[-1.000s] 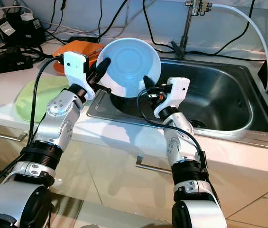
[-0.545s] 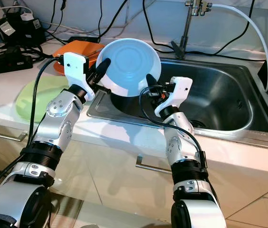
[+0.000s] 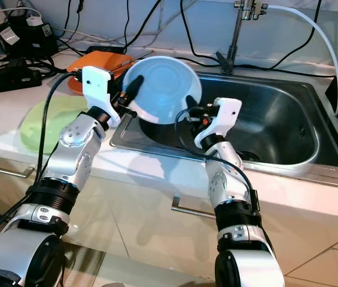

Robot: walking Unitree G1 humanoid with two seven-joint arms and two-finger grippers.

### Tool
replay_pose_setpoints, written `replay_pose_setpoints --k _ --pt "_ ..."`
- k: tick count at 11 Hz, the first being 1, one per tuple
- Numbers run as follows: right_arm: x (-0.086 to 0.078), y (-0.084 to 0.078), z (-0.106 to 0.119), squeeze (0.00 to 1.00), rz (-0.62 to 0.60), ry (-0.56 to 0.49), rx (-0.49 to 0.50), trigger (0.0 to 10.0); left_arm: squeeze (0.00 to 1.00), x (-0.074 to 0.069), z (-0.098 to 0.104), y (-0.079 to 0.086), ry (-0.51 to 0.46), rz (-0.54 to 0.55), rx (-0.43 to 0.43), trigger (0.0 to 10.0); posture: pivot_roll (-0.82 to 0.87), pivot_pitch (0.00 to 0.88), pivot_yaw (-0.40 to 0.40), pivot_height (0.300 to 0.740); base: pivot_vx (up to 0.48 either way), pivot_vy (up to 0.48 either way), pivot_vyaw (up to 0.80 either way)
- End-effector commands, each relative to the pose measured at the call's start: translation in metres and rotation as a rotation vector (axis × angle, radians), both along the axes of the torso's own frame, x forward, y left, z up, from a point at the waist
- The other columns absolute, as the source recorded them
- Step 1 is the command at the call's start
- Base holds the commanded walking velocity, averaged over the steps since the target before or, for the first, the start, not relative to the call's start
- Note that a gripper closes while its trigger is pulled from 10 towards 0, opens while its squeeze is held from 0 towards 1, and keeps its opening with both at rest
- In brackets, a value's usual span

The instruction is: Kitchen organization

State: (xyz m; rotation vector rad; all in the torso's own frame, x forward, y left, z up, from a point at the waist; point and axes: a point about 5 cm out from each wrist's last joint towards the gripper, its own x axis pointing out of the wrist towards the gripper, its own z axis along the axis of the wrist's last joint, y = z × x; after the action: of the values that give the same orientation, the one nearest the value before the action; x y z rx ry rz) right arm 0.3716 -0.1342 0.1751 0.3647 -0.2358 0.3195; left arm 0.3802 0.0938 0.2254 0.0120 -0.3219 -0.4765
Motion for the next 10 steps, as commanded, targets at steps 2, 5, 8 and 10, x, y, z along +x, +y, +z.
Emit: replay_pose_setpoints --k 2,5,8,10 --pt "0.006 -0.01 0.014 0.0 -0.089 -0.034 0.047 0.0 1.0 -0.002 0.006 -0.002 -0.031 -0.012 0.011 10.0 0.19 0.0 0.025 0.74 0.0 0.0 0.0" --pt "0.014 -0.039 0.016 0.0 -0.311 0.018 0.08 0.0 0.0 -0.002 0.004 -0.002 -0.02 -0.004 0.032 10.0 0.2 0.0 0.023 0.74 0.0 0.0 0.0" --pt "0.022 -0.06 0.023 0.0 -0.483 0.042 -0.162 10.0 0.0 -0.007 -0.015 -0.015 0.088 -0.114 0.129 10.0 0.21 0.0 0.016 0.74 0.0 0.0 0.0" --pt "0.028 -0.059 0.021 0.0 -0.521 0.065 -0.457 10.0 0.0 -0.012 -0.035 -0.019 0.189 -0.157 0.222 10.0 0.22 0.0 0.006 0.74 0.0 0.0 0.0"
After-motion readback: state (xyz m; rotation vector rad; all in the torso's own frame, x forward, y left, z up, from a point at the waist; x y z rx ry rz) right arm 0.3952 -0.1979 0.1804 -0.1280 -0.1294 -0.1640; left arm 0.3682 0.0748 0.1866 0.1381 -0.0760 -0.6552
